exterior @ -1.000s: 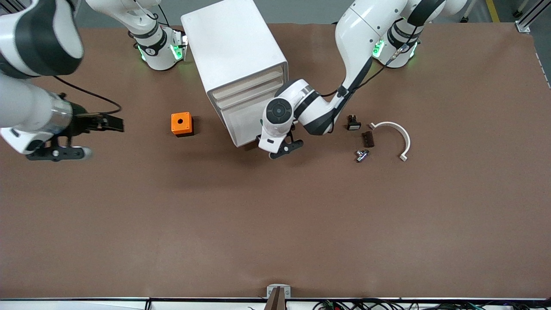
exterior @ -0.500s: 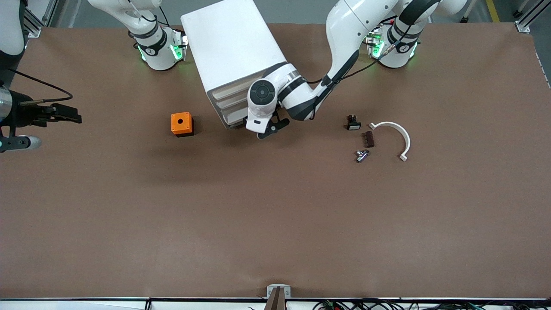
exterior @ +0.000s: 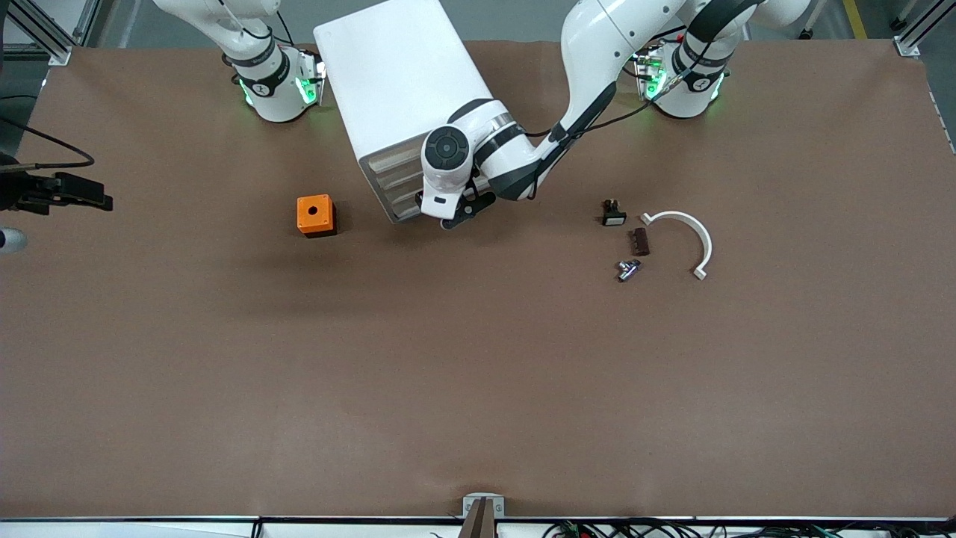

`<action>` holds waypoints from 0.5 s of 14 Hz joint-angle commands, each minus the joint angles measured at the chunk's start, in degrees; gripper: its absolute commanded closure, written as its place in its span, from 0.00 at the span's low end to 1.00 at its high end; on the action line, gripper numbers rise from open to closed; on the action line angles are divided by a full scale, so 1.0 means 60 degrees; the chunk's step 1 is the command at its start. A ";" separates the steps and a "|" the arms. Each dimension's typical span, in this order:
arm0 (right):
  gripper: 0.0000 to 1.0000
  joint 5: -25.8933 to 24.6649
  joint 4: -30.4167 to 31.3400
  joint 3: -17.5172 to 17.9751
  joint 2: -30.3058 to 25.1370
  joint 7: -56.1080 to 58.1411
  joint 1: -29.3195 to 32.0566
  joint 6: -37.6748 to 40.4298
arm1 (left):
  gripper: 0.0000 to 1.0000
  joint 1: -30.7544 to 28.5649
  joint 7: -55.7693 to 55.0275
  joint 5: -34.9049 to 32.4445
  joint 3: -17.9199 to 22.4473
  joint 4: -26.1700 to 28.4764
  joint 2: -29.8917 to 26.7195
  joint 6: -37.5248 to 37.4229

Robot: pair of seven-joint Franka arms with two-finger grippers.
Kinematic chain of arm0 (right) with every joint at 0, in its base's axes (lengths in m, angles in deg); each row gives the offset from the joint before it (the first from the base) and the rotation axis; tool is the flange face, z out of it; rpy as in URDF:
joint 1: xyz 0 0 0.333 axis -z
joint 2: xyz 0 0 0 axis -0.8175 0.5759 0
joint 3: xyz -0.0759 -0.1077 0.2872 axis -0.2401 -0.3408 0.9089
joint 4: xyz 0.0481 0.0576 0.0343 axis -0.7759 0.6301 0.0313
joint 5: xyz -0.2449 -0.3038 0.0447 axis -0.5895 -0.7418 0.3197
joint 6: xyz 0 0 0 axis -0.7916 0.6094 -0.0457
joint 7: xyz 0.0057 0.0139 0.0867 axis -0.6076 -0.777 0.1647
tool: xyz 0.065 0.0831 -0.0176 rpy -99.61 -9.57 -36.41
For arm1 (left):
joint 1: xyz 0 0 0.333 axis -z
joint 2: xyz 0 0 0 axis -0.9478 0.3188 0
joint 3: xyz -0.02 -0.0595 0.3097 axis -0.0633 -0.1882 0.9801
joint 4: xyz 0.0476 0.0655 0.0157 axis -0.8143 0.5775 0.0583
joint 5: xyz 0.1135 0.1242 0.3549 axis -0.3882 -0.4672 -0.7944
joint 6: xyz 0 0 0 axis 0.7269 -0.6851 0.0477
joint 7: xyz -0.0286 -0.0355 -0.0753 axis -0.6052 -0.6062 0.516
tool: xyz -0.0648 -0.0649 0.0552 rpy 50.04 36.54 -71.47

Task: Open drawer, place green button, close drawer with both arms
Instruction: 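Push the drawer shut with the left gripper while the right arm returns to rest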

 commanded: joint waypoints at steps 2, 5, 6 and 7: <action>0.00 -0.0177 -0.0106 0.0218 -0.0143 0.0012 0.0179 0.0271 | 0.00 -0.0742 -0.0292 -0.0105 0.0046 0.0219 -0.0412 0.0078; 0.00 -0.0235 -0.0048 0.0247 -0.0304 0.0027 0.0149 0.0331 | 0.00 -0.1987 -0.0204 -0.0746 0.0149 0.0058 -0.0632 0.0035; 0.00 -0.0221 0.0054 0.0233 -0.0450 0.0027 0.0164 0.0302 | 0.00 -0.2397 -0.0218 -0.1199 0.0149 0.0028 -0.0777 0.0034; 0.00 -0.0177 0.0229 0.0233 -0.0626 0.0027 0.0178 0.0186 | 0.00 -0.2676 -0.0218 -0.1595 0.0149 -0.0074 -0.0880 0.0020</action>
